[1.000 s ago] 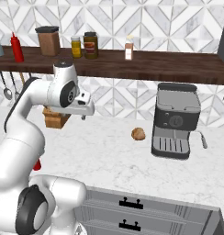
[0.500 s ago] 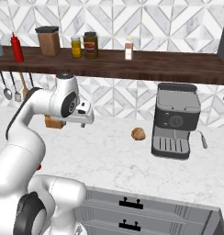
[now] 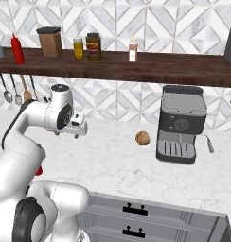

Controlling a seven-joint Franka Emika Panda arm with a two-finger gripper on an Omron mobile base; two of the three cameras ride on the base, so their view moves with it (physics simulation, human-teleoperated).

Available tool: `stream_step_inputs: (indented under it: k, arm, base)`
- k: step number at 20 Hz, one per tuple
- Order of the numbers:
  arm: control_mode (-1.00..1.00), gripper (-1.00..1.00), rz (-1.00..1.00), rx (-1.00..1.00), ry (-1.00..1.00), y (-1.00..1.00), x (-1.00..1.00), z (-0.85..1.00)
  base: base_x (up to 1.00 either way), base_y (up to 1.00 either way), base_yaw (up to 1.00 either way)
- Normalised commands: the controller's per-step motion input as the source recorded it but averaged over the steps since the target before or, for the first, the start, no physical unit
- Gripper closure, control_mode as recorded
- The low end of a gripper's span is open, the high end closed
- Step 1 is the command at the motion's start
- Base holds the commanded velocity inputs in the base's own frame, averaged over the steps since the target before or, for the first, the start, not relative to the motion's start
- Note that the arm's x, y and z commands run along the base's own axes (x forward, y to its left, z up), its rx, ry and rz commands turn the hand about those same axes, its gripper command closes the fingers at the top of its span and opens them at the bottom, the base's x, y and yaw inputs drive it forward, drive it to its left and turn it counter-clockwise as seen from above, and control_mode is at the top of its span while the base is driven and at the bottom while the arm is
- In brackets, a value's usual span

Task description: Put the shaker and condiment bottle from the counter next to their counterparts in the cabinet.

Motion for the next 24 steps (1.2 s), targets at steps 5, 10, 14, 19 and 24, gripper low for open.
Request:
stream_step_inputs:
  k: [5,10,14,19,24]
  arm:
    - [-1.0,-1.0,0.0,0.0,0.0,0.63,0.02,-0.41]
    - [-1.0,-1.0,0.0,0.0,0.0,0.39,0.01,-0.18]
    - [-1.0,-1.0,0.01,0.03,0.0,0.21,0.0,-0.03]
    - [-1.0,-1.0,0.01,0.04,0.07,0.63,0.0,0.0]
    - [-1.0,-1.0,0.01,0.02,0.09,0.68,0.02,0.0]
  base:
    - [0.0,0.0,0.0]
    - [0.0,0.0,0.0]
    - [0.0,0.0,0.0]
    - [0.0,0.0,0.0]
    - [0.0,0.0,0.0]
